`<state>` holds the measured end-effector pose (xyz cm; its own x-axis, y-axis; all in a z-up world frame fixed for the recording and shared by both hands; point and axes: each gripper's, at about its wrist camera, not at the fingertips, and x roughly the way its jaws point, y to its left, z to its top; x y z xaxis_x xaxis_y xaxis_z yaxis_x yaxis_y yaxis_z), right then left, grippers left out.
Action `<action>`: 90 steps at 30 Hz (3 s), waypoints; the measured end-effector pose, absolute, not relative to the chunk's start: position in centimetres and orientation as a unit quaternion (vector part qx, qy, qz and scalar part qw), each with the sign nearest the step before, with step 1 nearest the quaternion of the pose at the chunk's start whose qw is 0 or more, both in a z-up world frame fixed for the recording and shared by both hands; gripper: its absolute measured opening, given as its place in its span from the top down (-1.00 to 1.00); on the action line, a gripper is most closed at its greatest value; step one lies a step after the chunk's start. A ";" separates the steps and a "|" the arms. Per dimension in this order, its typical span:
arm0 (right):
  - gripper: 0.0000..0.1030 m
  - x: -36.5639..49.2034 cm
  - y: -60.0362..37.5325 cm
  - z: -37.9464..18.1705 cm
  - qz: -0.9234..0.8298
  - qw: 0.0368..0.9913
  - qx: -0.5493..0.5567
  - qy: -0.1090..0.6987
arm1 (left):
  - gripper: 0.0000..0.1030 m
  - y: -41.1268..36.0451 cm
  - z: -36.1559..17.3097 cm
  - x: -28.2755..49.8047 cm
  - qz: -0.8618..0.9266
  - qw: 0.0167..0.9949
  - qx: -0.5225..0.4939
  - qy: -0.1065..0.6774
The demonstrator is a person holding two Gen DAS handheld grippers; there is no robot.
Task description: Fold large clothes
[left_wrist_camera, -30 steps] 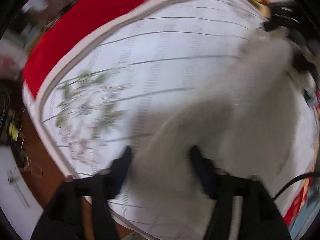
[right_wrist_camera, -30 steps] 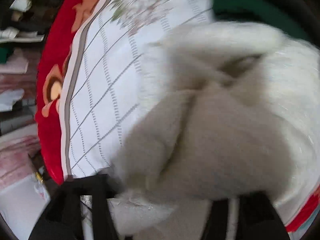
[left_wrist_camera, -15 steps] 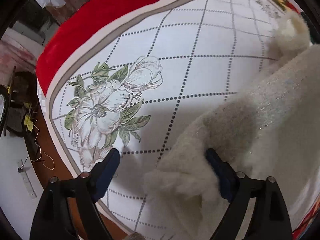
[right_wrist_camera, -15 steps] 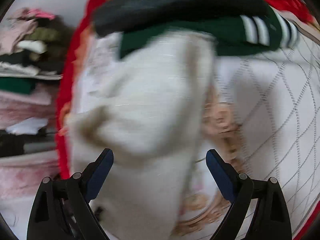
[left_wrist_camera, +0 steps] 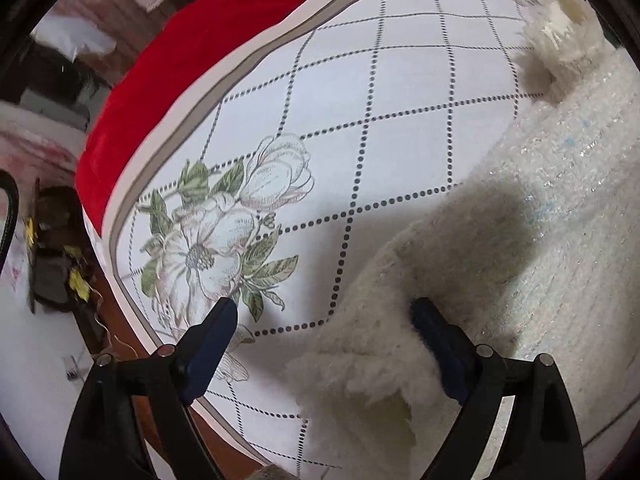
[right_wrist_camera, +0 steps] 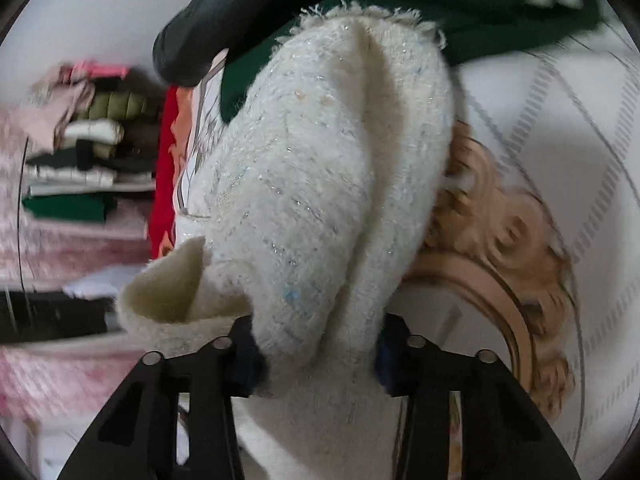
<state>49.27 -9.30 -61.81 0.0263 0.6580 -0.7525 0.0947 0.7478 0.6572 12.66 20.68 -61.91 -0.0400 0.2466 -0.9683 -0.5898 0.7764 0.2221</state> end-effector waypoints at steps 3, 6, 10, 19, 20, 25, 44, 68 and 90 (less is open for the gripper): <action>0.22 46.6 -13.0 -60.7 0.176 0.652 0.307 0.671 | -0.75 19.4 -61.6 13.2 0.287 0.687 -0.108 0.659; 0.27 41.0 -19.0 -59.4 0.112 0.631 0.340 0.688 | -0.75 17.1 -61.3 13.1 0.249 0.690 -0.094 0.673; 0.15 33.1 -25.9 -58.9 0.028 0.586 0.347 0.732 | -0.75 14.3 -60.6 12.7 0.197 0.690 -0.081 0.692; -0.30 26.4 -33.2 -51.7 0.024 0.597 0.434 0.675 | -0.74 16.2 -54.7 12.7 0.207 0.714 -0.157 0.650; -0.30 26.5 -32.1 -51.7 0.049 0.586 0.430 0.685 | -0.74 16.6 -54.5 13.1 0.208 0.716 -0.166 0.645; -0.20 29.0 -26.8 -56.7 0.090 0.502 0.336 0.792 | -0.73 17.7 -55.7 14.4 0.202 0.720 -0.180 0.639; -0.06 37.8 -27.8 -52.3 0.091 0.658 0.303 0.683 | 0.45 15.5 -60.6 16.8 0.222 0.713 -0.219 0.627; -0.06 47.3 -18.2 -59.5 0.101 0.658 0.111 0.738 | 0.47 15.3 -58.1 11.8 0.249 0.698 -0.245 0.625; 0.21 38.8 -15.8 -62.1 0.170 0.555 0.049 0.813 | -0.71 -0.1 -55.8 19.4 0.154 0.748 -0.208 0.611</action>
